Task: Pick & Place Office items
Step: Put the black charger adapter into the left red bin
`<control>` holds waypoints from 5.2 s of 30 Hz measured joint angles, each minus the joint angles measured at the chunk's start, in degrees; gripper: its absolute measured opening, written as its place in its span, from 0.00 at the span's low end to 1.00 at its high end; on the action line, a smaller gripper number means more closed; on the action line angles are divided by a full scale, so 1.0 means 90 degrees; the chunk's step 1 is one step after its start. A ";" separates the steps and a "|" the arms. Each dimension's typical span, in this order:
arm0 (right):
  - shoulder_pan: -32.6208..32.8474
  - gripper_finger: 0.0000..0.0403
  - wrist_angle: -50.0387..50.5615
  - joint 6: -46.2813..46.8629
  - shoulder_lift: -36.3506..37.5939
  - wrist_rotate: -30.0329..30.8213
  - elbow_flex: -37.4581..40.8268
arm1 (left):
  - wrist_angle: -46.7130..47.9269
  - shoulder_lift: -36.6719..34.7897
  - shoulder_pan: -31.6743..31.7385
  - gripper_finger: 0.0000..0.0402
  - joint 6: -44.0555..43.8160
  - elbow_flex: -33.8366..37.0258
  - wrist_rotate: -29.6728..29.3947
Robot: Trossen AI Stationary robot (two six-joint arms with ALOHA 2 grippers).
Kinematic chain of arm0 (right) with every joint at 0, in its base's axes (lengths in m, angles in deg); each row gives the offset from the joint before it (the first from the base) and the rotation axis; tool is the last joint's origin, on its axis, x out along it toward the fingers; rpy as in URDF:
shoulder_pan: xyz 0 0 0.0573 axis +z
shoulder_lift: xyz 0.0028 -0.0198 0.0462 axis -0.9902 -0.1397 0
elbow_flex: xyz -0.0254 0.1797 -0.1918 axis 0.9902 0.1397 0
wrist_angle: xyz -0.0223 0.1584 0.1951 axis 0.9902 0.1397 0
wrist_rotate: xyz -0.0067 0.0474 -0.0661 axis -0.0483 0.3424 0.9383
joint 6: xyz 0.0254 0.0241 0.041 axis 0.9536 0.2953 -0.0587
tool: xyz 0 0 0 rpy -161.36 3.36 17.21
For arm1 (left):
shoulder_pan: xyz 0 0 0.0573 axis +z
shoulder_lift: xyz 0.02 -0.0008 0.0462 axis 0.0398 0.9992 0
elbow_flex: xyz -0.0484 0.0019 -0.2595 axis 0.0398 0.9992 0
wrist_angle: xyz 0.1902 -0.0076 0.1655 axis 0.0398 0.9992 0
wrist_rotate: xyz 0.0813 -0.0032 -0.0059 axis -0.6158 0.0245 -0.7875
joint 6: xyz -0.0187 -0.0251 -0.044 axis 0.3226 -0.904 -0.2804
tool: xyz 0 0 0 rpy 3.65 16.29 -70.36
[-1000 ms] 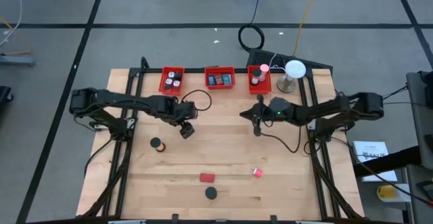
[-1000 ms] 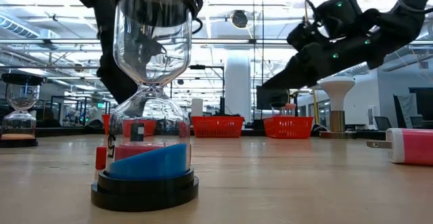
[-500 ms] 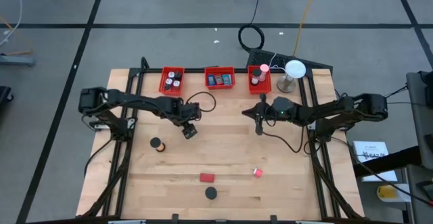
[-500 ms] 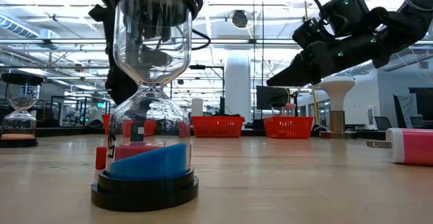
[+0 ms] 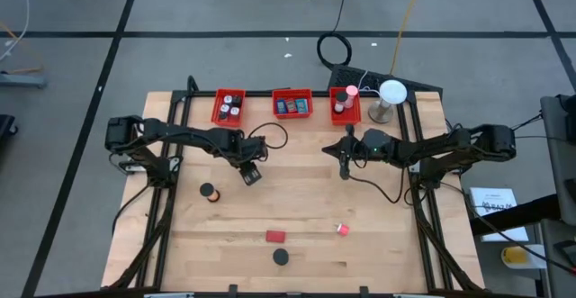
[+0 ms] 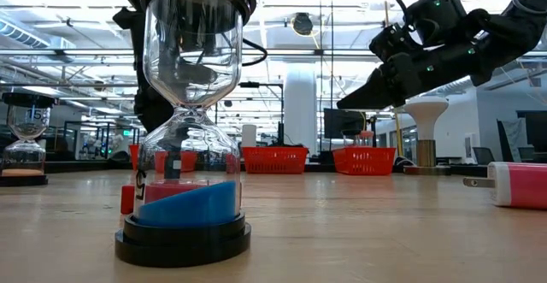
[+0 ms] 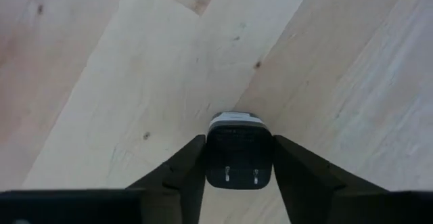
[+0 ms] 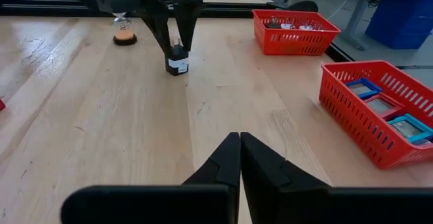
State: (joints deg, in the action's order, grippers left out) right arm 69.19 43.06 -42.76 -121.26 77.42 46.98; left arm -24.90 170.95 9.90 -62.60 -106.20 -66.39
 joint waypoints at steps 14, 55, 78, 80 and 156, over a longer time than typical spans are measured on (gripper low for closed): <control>0.0000 0.00 0.0027 -0.0048 0.0000 -0.0001 -0.0005 | 0.0506 -0.1252 0.1587 0.24 0.0198 0.0000 0.0373; 0.0000 0.01 0.0024 -0.0249 -0.0002 -0.0044 -0.0007 | 0.0483 -0.1116 0.2287 0.65 0.4937 0.0553 -0.0272; 0.0000 0.01 0.0023 -0.0284 -0.0002 -0.0044 -0.0007 | -0.0390 -0.1119 0.2300 0.43 0.5014 0.1156 -0.0453; 0.0000 0.01 0.0024 -0.0284 -0.0002 -0.0046 -0.0007 | -0.0426 -0.1119 0.2300 0.47 0.4952 0.1156 -0.0453; 0.0012 0.01 -0.0024 -0.0335 -0.0002 -0.0051 -0.0007 | -0.0207 -0.1116 0.2312 0.38 0.4091 0.0733 -0.0263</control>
State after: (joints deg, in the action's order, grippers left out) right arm 69.30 42.84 -45.78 -121.28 76.97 46.92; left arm -26.76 160.91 30.71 -25.78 -99.61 -68.76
